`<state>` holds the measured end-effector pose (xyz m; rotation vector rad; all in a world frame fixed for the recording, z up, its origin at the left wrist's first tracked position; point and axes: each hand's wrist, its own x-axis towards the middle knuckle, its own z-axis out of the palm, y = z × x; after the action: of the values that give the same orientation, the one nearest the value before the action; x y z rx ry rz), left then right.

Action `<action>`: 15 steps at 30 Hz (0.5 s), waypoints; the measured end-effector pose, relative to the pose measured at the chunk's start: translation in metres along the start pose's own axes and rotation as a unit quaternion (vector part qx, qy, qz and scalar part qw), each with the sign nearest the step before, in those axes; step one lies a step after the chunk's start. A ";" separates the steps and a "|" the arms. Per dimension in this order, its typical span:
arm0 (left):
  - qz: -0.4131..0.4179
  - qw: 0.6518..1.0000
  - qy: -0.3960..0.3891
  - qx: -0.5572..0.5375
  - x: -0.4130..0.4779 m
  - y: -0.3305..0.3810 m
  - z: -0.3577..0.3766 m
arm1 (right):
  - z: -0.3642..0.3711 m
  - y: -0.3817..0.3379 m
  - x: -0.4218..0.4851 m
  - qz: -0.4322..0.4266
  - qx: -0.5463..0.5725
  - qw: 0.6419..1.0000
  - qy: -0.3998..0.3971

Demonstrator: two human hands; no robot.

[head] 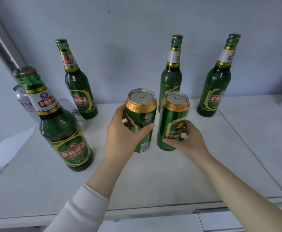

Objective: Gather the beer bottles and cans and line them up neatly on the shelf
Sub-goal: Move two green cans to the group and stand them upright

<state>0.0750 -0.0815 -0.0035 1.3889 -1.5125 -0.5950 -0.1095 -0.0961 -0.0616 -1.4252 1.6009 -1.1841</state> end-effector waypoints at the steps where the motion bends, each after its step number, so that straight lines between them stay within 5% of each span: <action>1: 0.018 1.000 0.002 -0.001 0.000 0.010 0.000 | -0.007 0.001 -0.005 0.006 0.009 1.000 0.010; 8: 0.092 0.992 -0.041 -0.070 -0.015 0.098 0.040 | -0.109 0.018 -0.055 0.018 0.032 0.997 0.074; 15: 0.142 0.980 -0.082 -0.117 -0.075 0.198 0.157 | -0.270 0.061 -0.106 0.039 0.017 0.991 0.125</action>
<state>-0.1643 -0.0036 0.0758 0.9437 -1.6743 -0.6946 -0.3608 0.0583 -0.0308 -1.2191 1.7780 -1.3801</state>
